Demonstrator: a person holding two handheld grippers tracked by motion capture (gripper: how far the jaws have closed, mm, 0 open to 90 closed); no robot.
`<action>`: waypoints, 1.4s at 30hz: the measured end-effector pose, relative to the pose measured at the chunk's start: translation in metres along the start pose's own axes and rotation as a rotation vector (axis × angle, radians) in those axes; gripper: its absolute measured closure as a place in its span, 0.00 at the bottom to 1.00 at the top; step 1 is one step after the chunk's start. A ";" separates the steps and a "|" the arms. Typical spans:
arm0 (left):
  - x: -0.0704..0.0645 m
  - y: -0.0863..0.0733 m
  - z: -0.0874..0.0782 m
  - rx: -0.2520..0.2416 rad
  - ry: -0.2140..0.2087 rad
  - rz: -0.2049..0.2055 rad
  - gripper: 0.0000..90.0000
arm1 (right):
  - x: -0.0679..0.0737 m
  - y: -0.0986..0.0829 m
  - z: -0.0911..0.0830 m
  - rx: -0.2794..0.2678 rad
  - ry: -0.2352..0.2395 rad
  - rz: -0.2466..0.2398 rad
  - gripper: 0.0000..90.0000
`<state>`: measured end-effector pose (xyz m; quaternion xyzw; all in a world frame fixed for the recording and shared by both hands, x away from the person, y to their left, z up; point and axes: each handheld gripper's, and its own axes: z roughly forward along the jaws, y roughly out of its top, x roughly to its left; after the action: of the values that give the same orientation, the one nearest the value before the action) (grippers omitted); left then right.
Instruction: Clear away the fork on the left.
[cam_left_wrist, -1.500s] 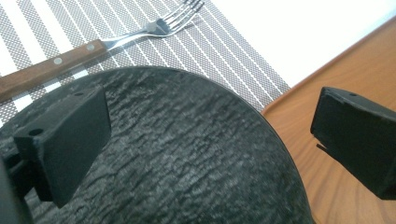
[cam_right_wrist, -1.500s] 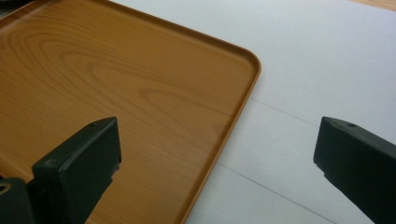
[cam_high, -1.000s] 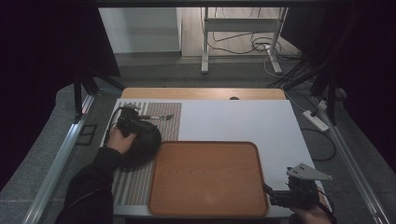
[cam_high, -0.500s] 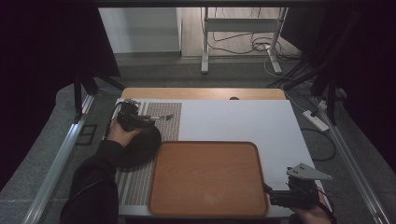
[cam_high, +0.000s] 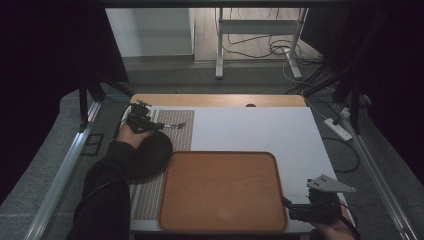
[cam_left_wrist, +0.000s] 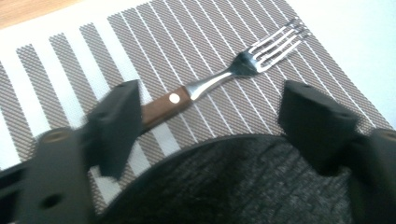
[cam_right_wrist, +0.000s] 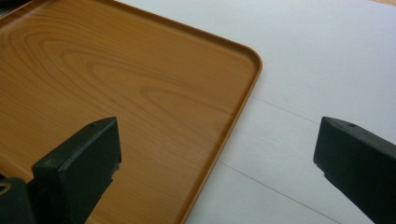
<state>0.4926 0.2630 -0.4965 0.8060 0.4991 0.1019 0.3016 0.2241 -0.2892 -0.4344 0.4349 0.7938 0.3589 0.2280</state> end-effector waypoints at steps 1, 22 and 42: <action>0.002 0.002 0.000 0.005 -0.003 -0.005 0.38 | 0.000 0.000 0.000 0.000 0.001 0.000 0.01; 0.049 0.002 0.026 0.149 0.108 -0.081 0.99 | 0.000 0.000 0.000 -0.003 0.006 -0.006 0.01; 0.044 -0.002 0.014 0.271 0.051 0.042 0.99 | 0.001 0.000 0.000 0.002 0.002 -0.014 0.01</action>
<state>0.5195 0.2966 -0.5150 0.8467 0.4988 0.0605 0.1752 0.2236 -0.2882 -0.4344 0.4291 0.7973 0.3572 0.2292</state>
